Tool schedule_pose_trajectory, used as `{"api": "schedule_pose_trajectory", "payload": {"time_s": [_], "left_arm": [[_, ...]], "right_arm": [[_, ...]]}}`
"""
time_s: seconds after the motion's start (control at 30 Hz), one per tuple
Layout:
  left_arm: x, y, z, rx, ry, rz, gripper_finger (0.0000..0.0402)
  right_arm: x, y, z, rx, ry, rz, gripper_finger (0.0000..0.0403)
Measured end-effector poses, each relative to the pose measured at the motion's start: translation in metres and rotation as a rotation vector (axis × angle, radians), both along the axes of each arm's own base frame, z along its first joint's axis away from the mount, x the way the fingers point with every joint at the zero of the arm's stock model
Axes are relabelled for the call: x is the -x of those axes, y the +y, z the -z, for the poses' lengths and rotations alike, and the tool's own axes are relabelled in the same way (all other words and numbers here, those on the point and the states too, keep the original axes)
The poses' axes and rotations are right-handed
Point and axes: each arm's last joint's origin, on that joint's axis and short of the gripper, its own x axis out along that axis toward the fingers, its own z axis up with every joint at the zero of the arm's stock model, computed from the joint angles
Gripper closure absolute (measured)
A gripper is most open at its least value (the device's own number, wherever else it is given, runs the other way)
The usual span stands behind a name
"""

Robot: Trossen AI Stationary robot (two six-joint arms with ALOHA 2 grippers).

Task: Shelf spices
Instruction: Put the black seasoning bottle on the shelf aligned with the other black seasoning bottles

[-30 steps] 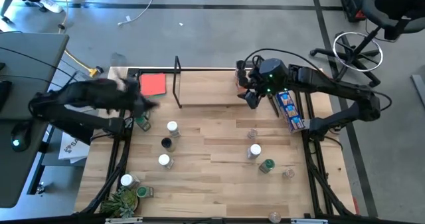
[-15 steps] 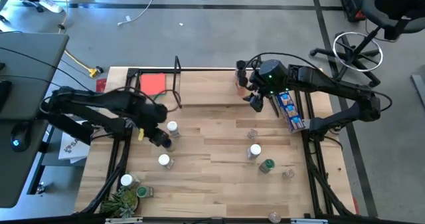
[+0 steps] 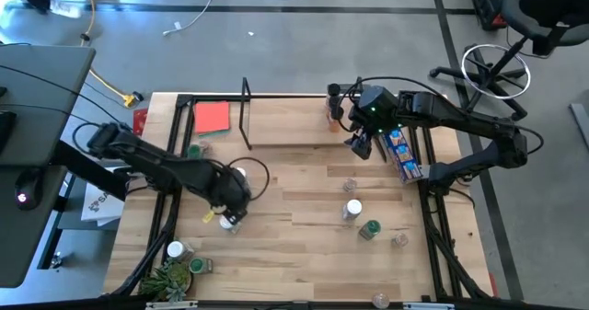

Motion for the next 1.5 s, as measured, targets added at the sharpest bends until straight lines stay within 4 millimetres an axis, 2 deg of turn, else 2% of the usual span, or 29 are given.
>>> {"api": "schedule_pose_trajectory", "payload": {"time_s": [0.27, 0.73, 0.83, 1.1, 1.23, 1.37, 1.5], "left_arm": [[-0.015, -0.009, 0.026, -0.038, 0.076, -0.045, 0.0131], [-0.025, -0.009, 0.033, -0.099, 0.015, -0.055, 0.0171], [-0.027, -0.010, 0.033, -0.098, 0.001, -0.030, 0.0191], [-0.031, -0.010, 0.033, -0.119, -0.045, 0.062, 0.0283], [-0.035, -0.011, 0.032, -0.140, -0.085, 0.131, 0.0312], [-0.036, -0.011, 0.032, -0.149, -0.075, 0.235, 0.0315], [-0.035, -0.011, 0.031, -0.149, -0.063, 0.326, 0.0288]], "right_arm": [[0.001, 0.000, 0.001, -0.006, 0.008, 0.005, 0.0144], [0.001, 0.000, 0.001, -0.001, 0.009, -0.002, 0.0144], [0.001, 0.000, 0.001, 0.002, 0.010, -0.006, 0.0144], [0.001, 0.000, 0.001, 0.018, 0.014, -0.030, 0.0144], [0.001, 0.000, 0.001, 0.023, 0.015, -0.037, 0.0144], [0.001, 0.000, 0.001, 0.022, 0.023, -0.039, 0.0144], [0.003, 0.001, 0.002, 0.022, 0.049, -0.052, 0.0144]]}}
